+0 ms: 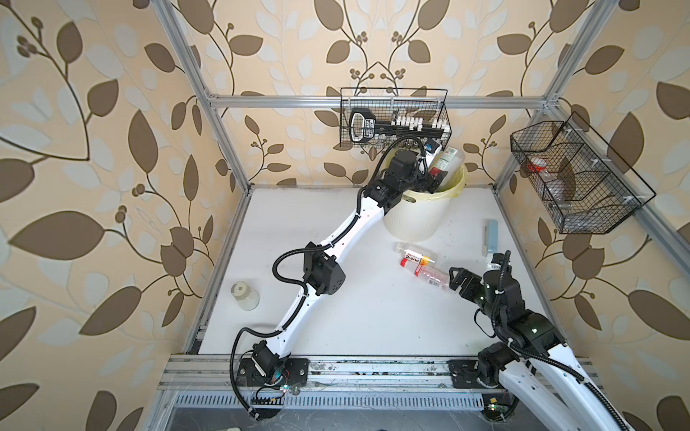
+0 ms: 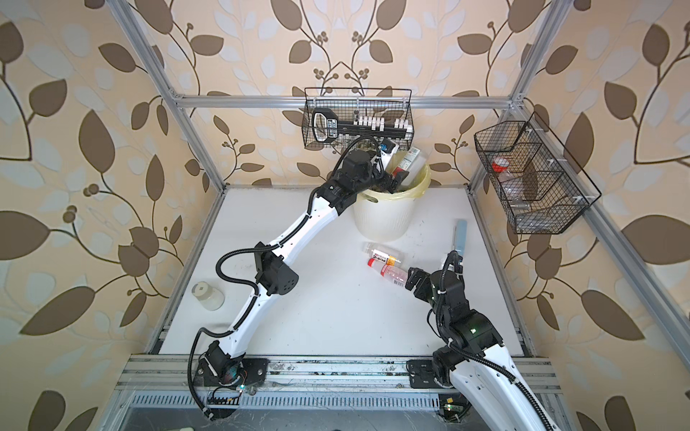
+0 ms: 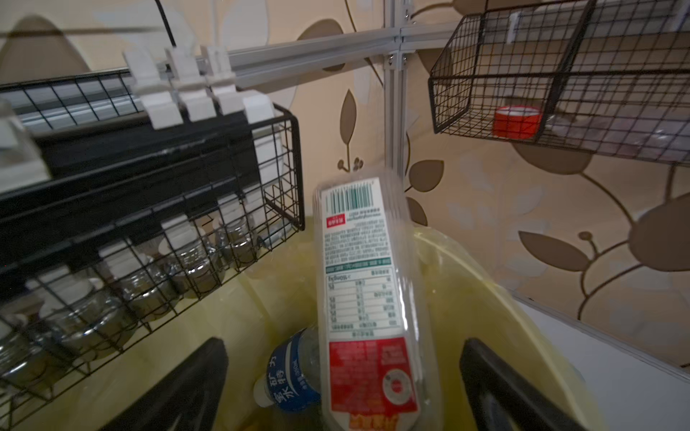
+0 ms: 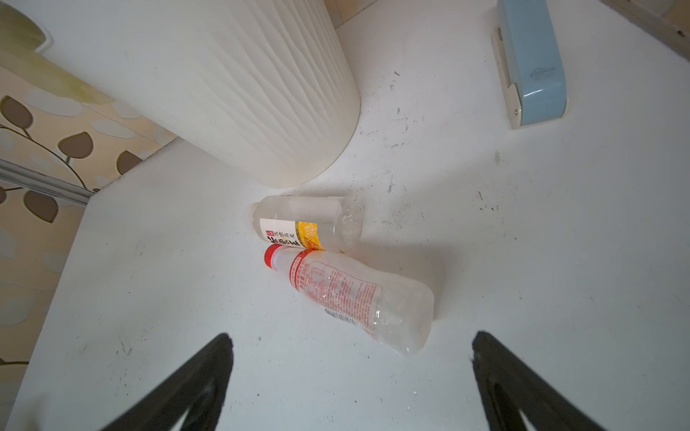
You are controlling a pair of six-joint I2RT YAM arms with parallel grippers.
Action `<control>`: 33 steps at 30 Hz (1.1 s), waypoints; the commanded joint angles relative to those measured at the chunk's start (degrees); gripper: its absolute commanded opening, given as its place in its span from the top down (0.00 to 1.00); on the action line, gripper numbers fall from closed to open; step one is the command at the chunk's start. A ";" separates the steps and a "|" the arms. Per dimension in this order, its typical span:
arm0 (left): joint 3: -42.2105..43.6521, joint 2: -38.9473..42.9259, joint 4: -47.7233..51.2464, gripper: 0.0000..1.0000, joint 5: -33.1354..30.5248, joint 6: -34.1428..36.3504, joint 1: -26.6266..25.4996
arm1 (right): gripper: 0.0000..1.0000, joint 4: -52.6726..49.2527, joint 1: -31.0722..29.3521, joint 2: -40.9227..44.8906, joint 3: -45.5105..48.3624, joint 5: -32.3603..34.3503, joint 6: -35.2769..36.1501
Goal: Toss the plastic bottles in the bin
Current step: 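Hold left gripper over the bin and open it to drop the bottle, then draw left gripper back from the bin while right gripper rises toward the bin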
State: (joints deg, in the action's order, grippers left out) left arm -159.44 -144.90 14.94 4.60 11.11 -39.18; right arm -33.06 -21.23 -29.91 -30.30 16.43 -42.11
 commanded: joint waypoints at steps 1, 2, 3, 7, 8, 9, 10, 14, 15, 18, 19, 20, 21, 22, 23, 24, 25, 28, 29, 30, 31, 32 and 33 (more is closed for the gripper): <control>-7.35 6.32 -7.80 0.01 -7.01 1.41 0.55 | 0.00 2.85 0.05 -1.24 1.69 -0.45 -1.47; -8.09 7.72 -6.43 0.01 -7.10 1.68 0.59 | 0.00 3.36 0.05 -1.69 1.81 -0.76 -1.57; -8.48 9.08 -5.07 0.01 -7.36 1.76 0.58 | 0.00 3.79 0.05 -2.10 1.81 -1.00 -1.57; -6.76 16.60 2.18 0.01 -6.56 2.41 0.59 | 0.00 4.51 -0.12 -3.33 1.36 -2.00 -1.40; -5.00 18.90 3.88 0.01 -6.30 2.59 0.58 | 0.00 4.49 -0.21 -3.40 1.17 -2.14 -1.31; -3.49 20.76 5.46 0.01 -6.06 2.75 0.56 | 0.00 4.41 -0.26 -3.29 1.04 -2.21 -1.31; -1.10 22.86 7.11 0.01 -5.78 2.96 0.55 | 0.00 4.11 -0.36 -2.99 0.71 -2.38 -1.39; 10.44 31.22 11.14 0.01 -5.26 5.99 0.54 | 0.00 2.02 -0.63 -1.72 -0.32 -2.27 -1.33; 13.55 33.07 11.55 0.01 -5.91 6.57 0.59 | 0.00 1.47 -0.65 -1.48 -0.60 -2.15 -1.31; 23.43 38.91 12.94 0.01 -8.64 8.26 0.65 | 0.00 -0.31 -0.65 -0.38 -1.13 -2.05 -0.99; 26.76 40.81 13.62 0.01 -9.40 8.54 0.69 | 0.00 -0.81 -0.65 -0.02 -1.17 -2.00 -0.92; 31.22 43.06 13.62 0.01 -9.75 8.85 0.89 | 0.00 -1.16 -0.65 0.30 -1.28 -2.01 -0.81; 35.02 44.95 13.36 0.01 -9.98 9.07 1.05 | 0.00 -1.56 -0.65 0.48 -1.49 -2.01 -0.66; 38.99 47.08 13.19 0.01 -10.38 9.02 1.23 | 0.00 -1.95 -0.65 0.62 -1.74 -1.84 -0.45; 43.44 48.97 13.22 0.01 -10.66 8.85 1.46 | 0.00 -2.12 -0.66 0.56 -2.04 -1.64 -0.14; 47.03 50.49 13.20 0.01 -10.88 8.61 1.83 | 0.00 -2.14 -0.65 0.49 -2.42 -1.51 0.30; 50.84 52.34 12.76 0.01 -10.85 8.26 2.29 | 0.00 -2.10 -0.56 0.21 -3.10 -1.19 0.73; 61.06 57.14 10.62 0.01 -10.41 6.85 4.58 | 0.00 -1.78 -0.48 -1.61 -5.86 -0.39 2.34; 63.70 58.39 10.41 0.01 -9.91 6.13 5.73 | 0.00 -1.57 -0.39 -2.46 -6.87 -0.14 2.79; 66.04 59.52 10.29 0.01 -8.93 5.37 7.22 | 0.00 -1.16 -0.30 -3.62 -7.78 0.13 3.14; 67.57 60.49 10.36 0.01 -7.68 4.80 8.53 | 0.00 -0.76 -0.18 -4.58 -8.64 0.19 3.48; 69.21 61.39 10.53 0.01 -6.45 4.04 10.19 | 0.00 -0.16 0.04 -6.10 -9.59 -0.10 4.21; 70.33 62.02 11.01 0.01 -5.37 3.16 11.94 | 0.00 0.14 0.37 -7.64 -10.81 -0.29 4.92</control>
State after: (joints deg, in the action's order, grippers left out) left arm -90.06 -89.93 28.18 -3.40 16.99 -30.85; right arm -34.04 -21.43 -34.72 -38.02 15.18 -39.66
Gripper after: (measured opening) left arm 0.989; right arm 0.999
